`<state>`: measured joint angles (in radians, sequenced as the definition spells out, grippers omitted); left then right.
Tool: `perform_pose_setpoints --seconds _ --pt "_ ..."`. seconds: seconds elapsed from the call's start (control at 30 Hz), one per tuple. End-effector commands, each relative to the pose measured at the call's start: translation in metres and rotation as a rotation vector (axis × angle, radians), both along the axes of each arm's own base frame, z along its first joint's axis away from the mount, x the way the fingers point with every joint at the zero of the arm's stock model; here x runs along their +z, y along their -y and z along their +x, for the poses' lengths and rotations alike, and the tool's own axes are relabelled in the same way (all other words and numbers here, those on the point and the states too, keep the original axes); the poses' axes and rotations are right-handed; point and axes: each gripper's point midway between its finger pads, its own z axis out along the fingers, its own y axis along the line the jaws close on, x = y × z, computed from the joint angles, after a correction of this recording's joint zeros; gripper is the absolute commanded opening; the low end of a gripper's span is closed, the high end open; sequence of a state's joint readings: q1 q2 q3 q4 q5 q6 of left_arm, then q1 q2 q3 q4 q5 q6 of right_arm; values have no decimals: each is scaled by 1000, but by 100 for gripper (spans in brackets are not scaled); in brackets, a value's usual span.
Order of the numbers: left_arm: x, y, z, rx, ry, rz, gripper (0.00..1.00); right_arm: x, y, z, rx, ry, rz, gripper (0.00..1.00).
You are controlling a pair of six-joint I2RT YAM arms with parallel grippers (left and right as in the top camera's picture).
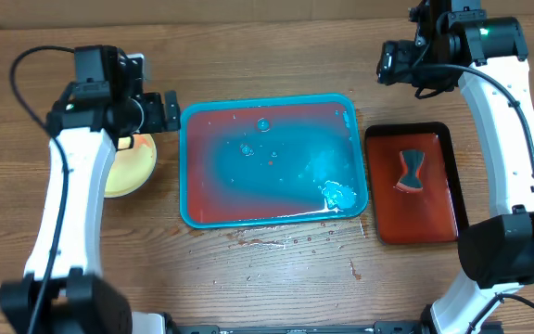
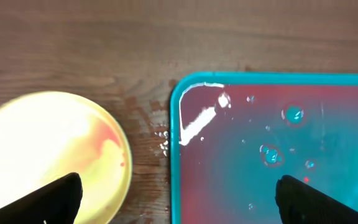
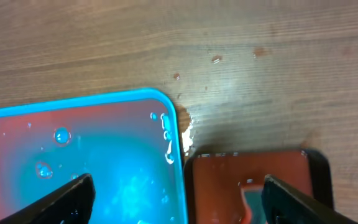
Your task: Clean dirty plates on tray and stack at the side
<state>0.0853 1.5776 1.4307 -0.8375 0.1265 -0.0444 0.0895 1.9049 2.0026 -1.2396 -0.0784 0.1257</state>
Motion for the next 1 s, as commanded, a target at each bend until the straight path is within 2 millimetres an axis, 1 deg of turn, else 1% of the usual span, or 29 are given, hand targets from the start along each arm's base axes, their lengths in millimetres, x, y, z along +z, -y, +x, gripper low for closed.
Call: perform_pose_setpoints --seconds 0.0,0.07,0.23,0.4,0.63,0.8,0.97 --pt "29 -9 -5 14 72 68 100 19 -1 4 5 65 7 91" --pt "31 -13 -5 30 75 90 100 24 -2 6 5 89 9 93" --pt "28 -13 -5 29 68 89 100 32 -2 6 5 113 11 100" --pt "28 -13 -5 29 68 89 100 36 -2 5 5 121 11 100" --pt "28 -13 -5 30 68 89 100 43 -3 9 7 157 19 100" --pt "28 -13 -5 29 68 89 100 64 -10 11 29 225 62 100" --pt "28 -13 -5 29 68 89 100 94 -29 7 96 309 161 100"
